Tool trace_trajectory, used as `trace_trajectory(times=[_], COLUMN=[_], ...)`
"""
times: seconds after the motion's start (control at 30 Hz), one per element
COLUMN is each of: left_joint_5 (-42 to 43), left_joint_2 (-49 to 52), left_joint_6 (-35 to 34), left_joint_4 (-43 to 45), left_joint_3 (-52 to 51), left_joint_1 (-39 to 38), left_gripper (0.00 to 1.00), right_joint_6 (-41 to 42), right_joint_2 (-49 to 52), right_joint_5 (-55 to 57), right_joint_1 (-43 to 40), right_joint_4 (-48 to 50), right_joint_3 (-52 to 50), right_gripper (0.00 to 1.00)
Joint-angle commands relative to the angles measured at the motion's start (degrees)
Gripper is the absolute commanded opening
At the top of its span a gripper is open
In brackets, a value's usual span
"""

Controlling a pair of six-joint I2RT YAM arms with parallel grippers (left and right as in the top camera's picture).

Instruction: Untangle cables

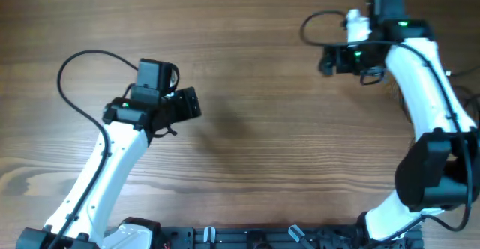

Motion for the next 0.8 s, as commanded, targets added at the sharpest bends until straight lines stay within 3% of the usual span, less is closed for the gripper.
trace_trajectory(times=[0.0,0.17,0.4,0.77], left_joint_5=[-9.7,-8.8,-4.7,-1.9], left_joint_2=[0.3,0.3,-1.2,-20.6], left_joint_6=[1.8,-3.1,-3.9,-3.7], left_joint_4=[-5.4,-12.6,-17.1,-9.7], left_joint_3=[0.0,0.0,-1.3,-11.8], left_joint_1=[-1.6,-1.6,-1.6,-1.6], left_gripper=[0.8,0.8,0.76,0.76], right_joint_6=[-2.9,0.5,2.5,2.6], right_joint_2=[0.7,0.6,-4.0,-28.5], right_joint_5=[5.1,3.2,0.5,0.5], right_joint_1=[2.8,3.0,3.0,3.0], right_joint_4=[-3.1,-8.0,-10.3,4.8], right_joint_3=[1.2,1.2,0.2,-19.7], right_gripper=[0.98,0.98,0.98,0.98])
